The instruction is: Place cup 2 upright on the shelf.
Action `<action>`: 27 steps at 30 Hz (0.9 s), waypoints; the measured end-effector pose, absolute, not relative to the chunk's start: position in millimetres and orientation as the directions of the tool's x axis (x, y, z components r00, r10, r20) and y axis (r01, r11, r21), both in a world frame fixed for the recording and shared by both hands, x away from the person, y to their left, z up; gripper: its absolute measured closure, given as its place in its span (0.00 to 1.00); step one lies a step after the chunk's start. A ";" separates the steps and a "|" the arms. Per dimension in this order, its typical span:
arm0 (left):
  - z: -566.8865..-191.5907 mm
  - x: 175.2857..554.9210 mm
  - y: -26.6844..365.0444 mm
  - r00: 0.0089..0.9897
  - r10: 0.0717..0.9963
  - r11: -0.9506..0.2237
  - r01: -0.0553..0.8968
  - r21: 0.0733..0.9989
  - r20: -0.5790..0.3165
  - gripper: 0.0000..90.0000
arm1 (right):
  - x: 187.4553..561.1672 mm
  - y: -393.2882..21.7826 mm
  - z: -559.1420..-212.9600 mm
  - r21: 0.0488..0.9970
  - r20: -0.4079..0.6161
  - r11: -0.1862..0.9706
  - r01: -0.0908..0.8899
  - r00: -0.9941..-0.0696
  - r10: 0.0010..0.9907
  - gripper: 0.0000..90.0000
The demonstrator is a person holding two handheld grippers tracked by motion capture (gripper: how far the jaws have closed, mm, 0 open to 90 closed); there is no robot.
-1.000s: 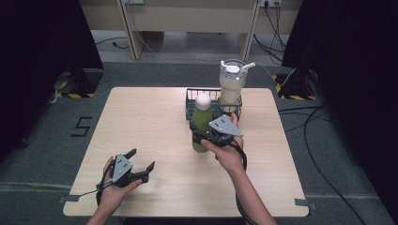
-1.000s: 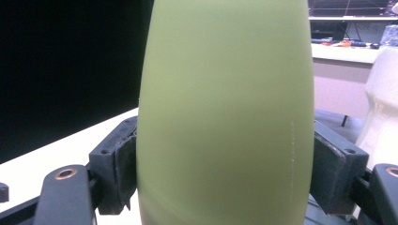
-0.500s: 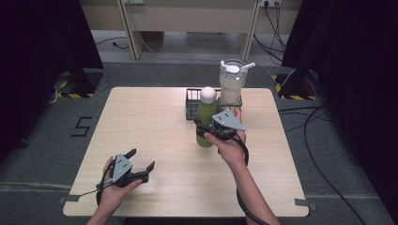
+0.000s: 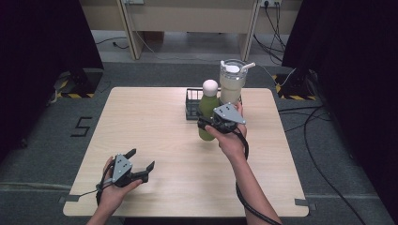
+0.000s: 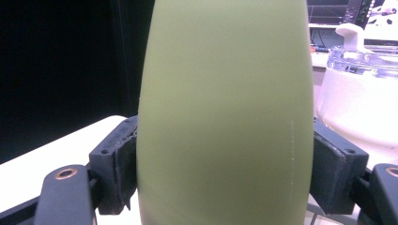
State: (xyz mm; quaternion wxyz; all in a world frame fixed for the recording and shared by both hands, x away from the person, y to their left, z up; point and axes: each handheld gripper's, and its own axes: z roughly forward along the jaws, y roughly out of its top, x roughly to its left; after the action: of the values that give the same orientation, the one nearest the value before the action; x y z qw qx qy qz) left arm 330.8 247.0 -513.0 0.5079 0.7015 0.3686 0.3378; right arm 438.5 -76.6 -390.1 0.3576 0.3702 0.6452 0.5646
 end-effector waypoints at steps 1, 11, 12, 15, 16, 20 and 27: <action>-513.0 330.8 246.9 0.500 0.860 -0.212 0.174 0.962 0.099 0.15 | 439.4 -76.7 -390.2 0.993 -0.044 0.088 0.073 -0.469 0.882 0.26; -512.9 330.8 247.2 0.501 0.860 -0.211 0.175 0.962 0.097 0.15 | 451.3 -77.5 -384.5 0.995 -0.038 0.075 0.066 -0.439 0.898 0.26; -512.9 330.8 247.2 0.501 0.860 -0.211 0.175 0.962 0.097 0.15 | 451.3 -77.5 -384.5 0.995 -0.038 0.075 0.066 -0.439 0.898 0.26; -512.9 330.8 247.3 0.501 0.860 -0.211 0.174 0.962 0.098 0.15 | 456.1 -77.4 -382.4 0.995 -0.040 0.075 0.066 -0.425 0.904 0.26; -512.9 330.9 247.3 0.501 0.860 -0.211 0.174 0.962 0.098 0.15 | 457.5 -77.3 -381.8 0.995 -0.043 0.076 0.063 -0.423 0.905 0.26; -512.9 330.9 247.2 0.500 0.860 -0.210 0.174 0.962 0.097 0.15 | 461.8 -75.8 -379.6 0.995 -0.047 0.079 0.061 -0.416 0.908 0.26; -513.0 331.1 247.3 0.501 0.860 -0.210 0.173 0.962 0.098 0.15 | 468.6 -73.3 -377.4 0.995 -0.050 0.081 0.059 -0.407 0.912 0.26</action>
State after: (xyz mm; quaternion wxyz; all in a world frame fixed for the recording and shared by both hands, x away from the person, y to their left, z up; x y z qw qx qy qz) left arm 331.1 247.3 -513.0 0.5091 0.7010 0.3683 0.3373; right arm 468.6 -73.3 -377.4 0.3831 0.3871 0.6273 0.5566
